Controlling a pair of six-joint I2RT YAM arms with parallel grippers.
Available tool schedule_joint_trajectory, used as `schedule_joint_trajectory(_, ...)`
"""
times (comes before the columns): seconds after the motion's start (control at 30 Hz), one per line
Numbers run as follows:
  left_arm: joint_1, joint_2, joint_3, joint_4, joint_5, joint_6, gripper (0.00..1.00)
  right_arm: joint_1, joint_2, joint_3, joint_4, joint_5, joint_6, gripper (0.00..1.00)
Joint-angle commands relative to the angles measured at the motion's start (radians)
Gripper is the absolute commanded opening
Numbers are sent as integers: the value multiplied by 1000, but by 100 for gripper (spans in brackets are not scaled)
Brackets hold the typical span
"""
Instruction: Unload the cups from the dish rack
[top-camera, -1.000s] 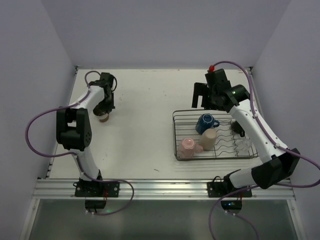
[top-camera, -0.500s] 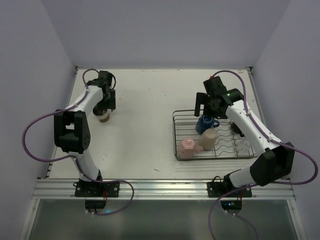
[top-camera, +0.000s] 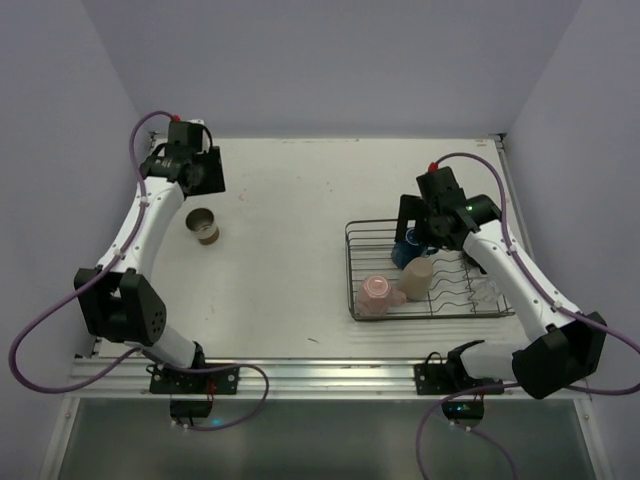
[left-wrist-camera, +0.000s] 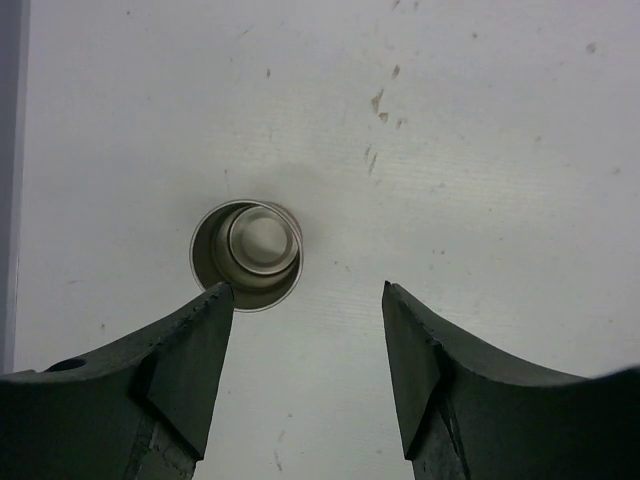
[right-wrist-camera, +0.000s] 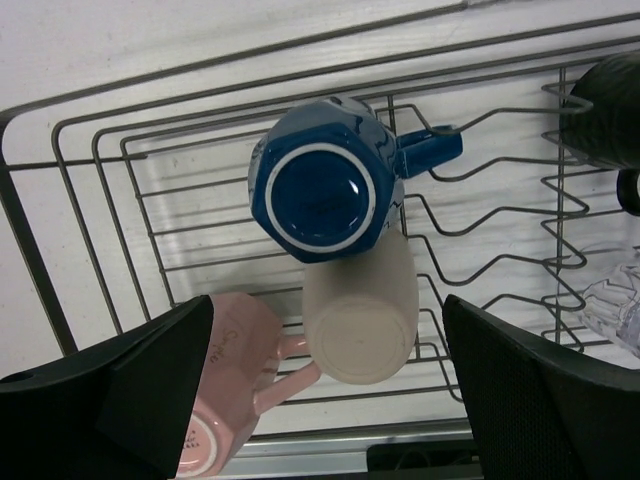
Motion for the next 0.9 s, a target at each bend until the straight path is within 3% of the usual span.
schedule_joint_trajectory(0.0, -14, -90, 53, 22, 66, -21, 65, 22, -37, -33, -22, -3, 51, 99)
schedule_joint_trajectory(0.43, -69, -175, -16, 88, 179, -23, 65, 44, -98, -202, -24, -6, 159, 99)
schedule_joint_trajectory(0.87, -74, -201, -63, 108, 216, -18, 65, 57, -34, -256, 56, -3, 159, 97)
